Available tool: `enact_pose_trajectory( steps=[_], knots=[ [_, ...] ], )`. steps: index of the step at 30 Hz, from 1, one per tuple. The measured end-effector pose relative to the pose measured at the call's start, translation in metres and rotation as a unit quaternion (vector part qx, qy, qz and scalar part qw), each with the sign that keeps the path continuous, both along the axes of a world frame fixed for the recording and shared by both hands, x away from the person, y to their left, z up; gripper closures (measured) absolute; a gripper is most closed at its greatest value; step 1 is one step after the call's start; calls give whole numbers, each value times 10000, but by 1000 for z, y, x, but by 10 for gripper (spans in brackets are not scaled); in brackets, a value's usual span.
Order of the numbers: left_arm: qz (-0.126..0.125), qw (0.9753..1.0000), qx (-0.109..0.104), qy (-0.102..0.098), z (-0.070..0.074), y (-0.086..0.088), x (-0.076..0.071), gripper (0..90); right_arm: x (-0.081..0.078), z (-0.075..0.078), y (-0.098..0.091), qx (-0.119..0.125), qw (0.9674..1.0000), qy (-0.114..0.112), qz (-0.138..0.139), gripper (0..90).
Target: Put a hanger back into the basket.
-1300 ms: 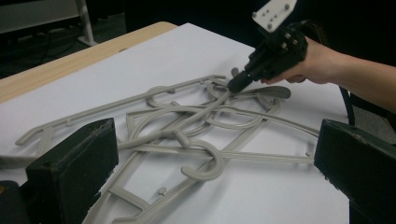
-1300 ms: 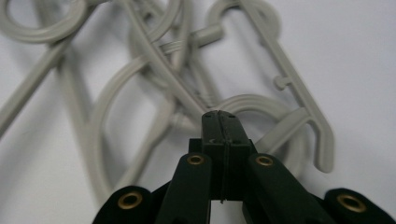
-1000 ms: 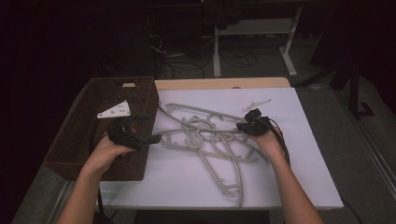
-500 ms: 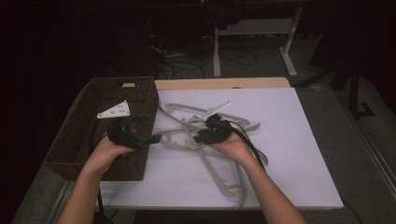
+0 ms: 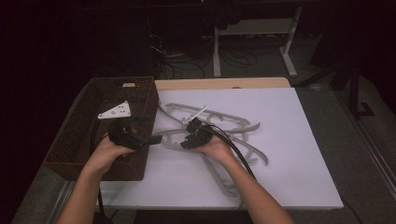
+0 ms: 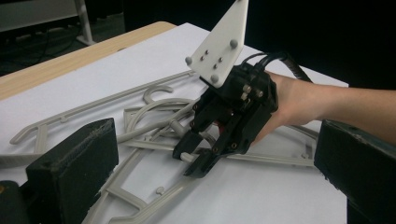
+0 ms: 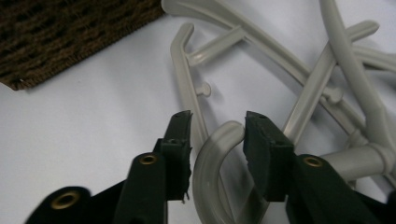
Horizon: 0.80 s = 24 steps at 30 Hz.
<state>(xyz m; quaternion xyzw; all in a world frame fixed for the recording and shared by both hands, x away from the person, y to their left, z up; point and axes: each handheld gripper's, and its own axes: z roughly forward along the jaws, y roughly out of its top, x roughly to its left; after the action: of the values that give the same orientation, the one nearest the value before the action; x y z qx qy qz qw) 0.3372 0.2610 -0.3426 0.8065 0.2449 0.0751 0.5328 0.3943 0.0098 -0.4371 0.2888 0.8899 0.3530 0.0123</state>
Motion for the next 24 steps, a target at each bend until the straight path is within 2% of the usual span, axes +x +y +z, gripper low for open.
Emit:
enact_pose_trajectory(
  steps=[8,18,20,22,24],
  knots=[
    [-13,10000,11,0,0,0,0,0,-4,4,-8,-47,9999,-131,-68,674],
    [-8,10000,18,0,0,-2,0,0,-14,19,-35,9,9993,-356,-94,694],
    [-11,10000,22,-6,0,-2,0,0,-17,24,-46,116,9989,-438,-105,701],
    [-13,10000,25,-9,0,-2,0,0,-18,25,-49,154,9988,-459,-107,704],
    [-6,10000,29,-11,-1,-3,0,0,-22,30,-59,238,9979,-581,-132,713]
  ],
)
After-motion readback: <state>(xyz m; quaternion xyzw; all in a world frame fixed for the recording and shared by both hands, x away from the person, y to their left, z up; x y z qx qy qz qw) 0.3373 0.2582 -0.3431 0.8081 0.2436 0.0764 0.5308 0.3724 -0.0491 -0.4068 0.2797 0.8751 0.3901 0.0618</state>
